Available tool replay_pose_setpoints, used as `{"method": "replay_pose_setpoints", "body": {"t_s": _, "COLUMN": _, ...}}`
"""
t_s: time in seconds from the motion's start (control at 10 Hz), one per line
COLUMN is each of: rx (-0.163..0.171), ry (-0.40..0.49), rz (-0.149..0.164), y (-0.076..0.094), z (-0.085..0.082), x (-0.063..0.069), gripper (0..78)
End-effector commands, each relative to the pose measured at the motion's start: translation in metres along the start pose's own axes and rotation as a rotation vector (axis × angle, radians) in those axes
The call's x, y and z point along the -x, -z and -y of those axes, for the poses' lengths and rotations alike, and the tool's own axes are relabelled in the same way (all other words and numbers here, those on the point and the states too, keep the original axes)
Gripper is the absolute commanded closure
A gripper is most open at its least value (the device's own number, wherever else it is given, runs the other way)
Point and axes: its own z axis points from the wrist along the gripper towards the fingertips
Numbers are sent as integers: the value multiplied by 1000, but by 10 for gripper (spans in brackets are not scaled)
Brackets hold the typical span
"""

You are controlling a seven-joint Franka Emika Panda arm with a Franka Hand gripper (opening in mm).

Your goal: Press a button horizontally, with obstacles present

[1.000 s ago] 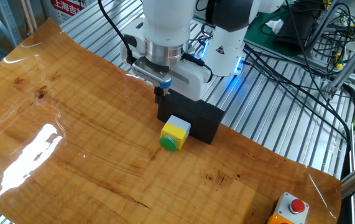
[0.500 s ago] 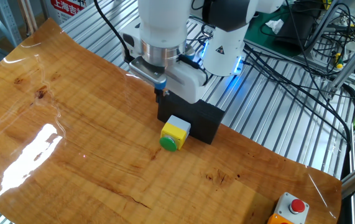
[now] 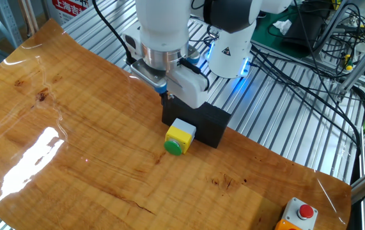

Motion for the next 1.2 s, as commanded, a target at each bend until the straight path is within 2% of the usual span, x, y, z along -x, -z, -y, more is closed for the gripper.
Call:
{"method": "replay_pose_setpoints", "body": {"t_s": 0.1, "rx": -14, "ry": -3, "rz": 5, "y": -6, "z": -2, "x": 0, "gripper": 776}}
{"method": "replay_pose_setpoints", "body": {"t_s": 0.3, "rx": -20, "ry": -5, "rz": 7, "y": -9, "z": -2, "x": -1, "gripper": 776}}
{"method": "replay_pose_setpoints", "body": {"t_s": 0.6, "rx": -22, "ry": 2, "rz": 16, "y": -27, "z": 2, "x": -1, "gripper": 776}}
{"method": "replay_pose_setpoints", "body": {"t_s": 0.8, "rx": -23, "ry": -5, "rz": 18, "y": -31, "z": 4, "x": -1, "gripper": 776}}
{"method": "replay_pose_setpoints", "body": {"t_s": 0.9, "rx": -31, "ry": -7, "rz": 28, "y": -31, "z": 4, "x": -1, "gripper": 776}}
{"method": "replay_pose_setpoints", "body": {"t_s": 1.0, "rx": -63, "ry": -10, "rz": 37, "y": -31, "z": 4, "x": -1, "gripper": 776}}
{"method": "replay_pose_setpoints", "body": {"t_s": 1.1, "rx": -79, "ry": -35, "rz": 40, "y": -31, "z": 4, "x": -1, "gripper": 776}}
{"method": "replay_pose_setpoints", "body": {"t_s": 1.2, "rx": -74, "ry": -49, "rz": 38, "y": -31, "z": 4, "x": -1, "gripper": 776}}
